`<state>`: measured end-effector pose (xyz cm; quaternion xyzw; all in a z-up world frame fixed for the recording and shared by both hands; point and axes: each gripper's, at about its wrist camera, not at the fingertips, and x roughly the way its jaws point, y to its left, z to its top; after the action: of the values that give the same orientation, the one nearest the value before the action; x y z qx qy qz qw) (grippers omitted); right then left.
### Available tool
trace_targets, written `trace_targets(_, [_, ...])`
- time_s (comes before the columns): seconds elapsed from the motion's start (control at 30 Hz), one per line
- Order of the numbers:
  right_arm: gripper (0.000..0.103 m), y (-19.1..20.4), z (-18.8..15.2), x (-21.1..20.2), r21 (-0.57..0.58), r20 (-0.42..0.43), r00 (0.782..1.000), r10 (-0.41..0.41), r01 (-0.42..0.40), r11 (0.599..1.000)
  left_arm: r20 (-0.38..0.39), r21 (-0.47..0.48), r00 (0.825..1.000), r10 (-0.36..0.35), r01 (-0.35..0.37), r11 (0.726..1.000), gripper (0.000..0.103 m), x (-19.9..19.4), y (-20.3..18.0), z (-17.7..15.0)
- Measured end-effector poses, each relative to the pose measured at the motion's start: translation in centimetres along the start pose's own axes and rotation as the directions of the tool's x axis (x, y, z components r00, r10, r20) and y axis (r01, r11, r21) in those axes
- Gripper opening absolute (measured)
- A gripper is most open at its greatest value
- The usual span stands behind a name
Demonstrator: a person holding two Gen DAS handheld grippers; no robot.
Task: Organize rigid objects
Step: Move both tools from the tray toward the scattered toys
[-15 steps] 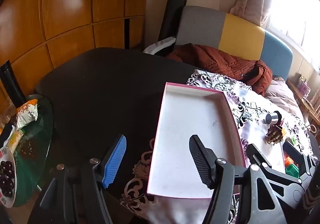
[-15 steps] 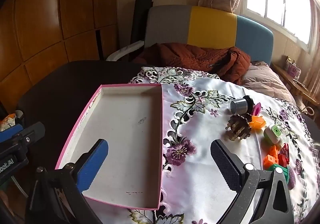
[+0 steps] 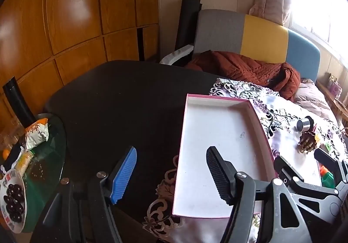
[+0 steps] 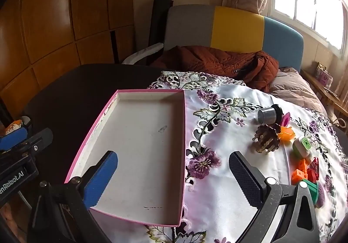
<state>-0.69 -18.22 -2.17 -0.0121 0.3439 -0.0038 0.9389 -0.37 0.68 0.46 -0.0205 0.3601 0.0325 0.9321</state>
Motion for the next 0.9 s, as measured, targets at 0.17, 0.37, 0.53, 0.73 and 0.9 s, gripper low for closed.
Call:
trace_targets(0.17, [0.103, -0.4, 0.0, 0.3, 0.002, -0.007, 1.000, -0.004, 0.004, 1.000, -0.030, 0.009, 1.000, 0.005, -0.005, 1.000, 0.068, 1.0, -0.7, -0.4])
trace_targets(0.37, [0.103, -0.6, 0.3, 0.1, -0.009, 0.000, 1.000, -0.017, 0.017, 1.000, -0.035, 0.019, 0.999, 0.002, -0.001, 1.000, 0.068, 1.2, -1.3, -0.6])
trace_targets(0.53, [0.103, -0.7, 0.1, -0.4, -0.020, 0.011, 1.000, -0.023, 0.023, 1.000, -0.033, 0.026, 0.999, -0.004, 0.005, 1.000, 0.068, 1.1, -1.5, -0.7])
trace_targets(0.73, [0.103, -0.8, 0.2, -0.9, -0.027, 0.023, 0.999, -0.028, 0.029, 0.999, -0.037, 0.030, 0.999, -0.012, 0.013, 0.999, 0.068, 0.8, -1.5, -0.8])
trace_targets(0.9, [0.103, -1.0, 0.4, -1.2, -0.036, 0.029, 0.999, -0.035, 0.036, 0.999, -0.037, 0.044, 0.999, -0.027, 0.029, 0.999, 0.068, 0.6, -1.9, -0.9])
